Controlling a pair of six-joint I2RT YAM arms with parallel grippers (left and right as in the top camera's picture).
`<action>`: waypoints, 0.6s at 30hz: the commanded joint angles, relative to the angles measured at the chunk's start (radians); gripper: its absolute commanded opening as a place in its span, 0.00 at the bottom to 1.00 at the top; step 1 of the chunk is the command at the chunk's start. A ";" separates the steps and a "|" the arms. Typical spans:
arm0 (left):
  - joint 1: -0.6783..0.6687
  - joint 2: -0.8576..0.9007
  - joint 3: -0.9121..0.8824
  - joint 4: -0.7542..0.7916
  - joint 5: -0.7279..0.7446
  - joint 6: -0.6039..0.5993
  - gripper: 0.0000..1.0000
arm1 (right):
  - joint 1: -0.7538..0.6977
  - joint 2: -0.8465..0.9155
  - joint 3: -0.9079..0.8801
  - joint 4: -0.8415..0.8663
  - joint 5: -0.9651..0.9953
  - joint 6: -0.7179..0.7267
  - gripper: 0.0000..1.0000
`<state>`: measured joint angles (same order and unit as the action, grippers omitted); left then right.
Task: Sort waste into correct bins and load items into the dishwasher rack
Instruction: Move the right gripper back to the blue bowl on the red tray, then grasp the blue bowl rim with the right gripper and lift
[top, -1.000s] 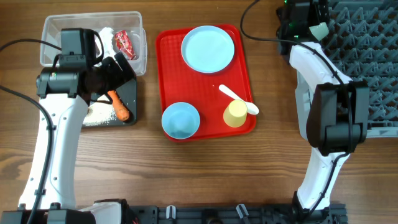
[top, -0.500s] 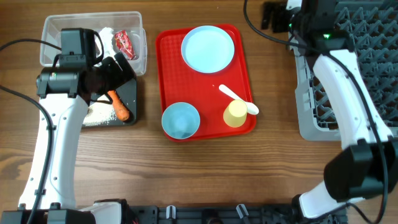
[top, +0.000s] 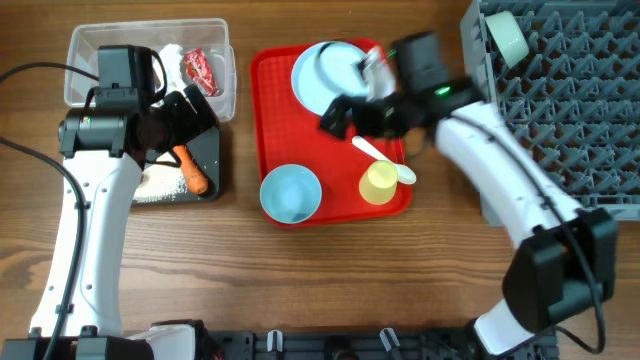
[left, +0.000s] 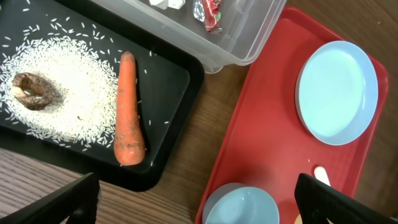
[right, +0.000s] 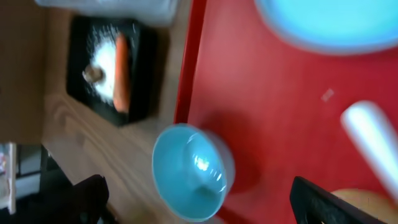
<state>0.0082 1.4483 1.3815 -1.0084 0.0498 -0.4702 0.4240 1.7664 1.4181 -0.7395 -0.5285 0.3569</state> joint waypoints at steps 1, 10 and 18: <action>-0.005 0.005 0.012 0.002 -0.018 -0.009 1.00 | 0.131 0.026 -0.023 0.001 0.269 0.207 0.95; -0.005 0.005 0.012 0.002 -0.018 -0.009 1.00 | 0.214 0.162 -0.011 0.026 0.233 0.309 0.87; -0.005 0.005 0.012 0.002 -0.018 -0.009 1.00 | 0.185 0.240 -0.007 0.026 0.188 0.349 0.77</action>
<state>0.0078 1.4483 1.3815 -1.0084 0.0498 -0.4702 0.6025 1.9602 1.4021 -0.7170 -0.2970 0.6815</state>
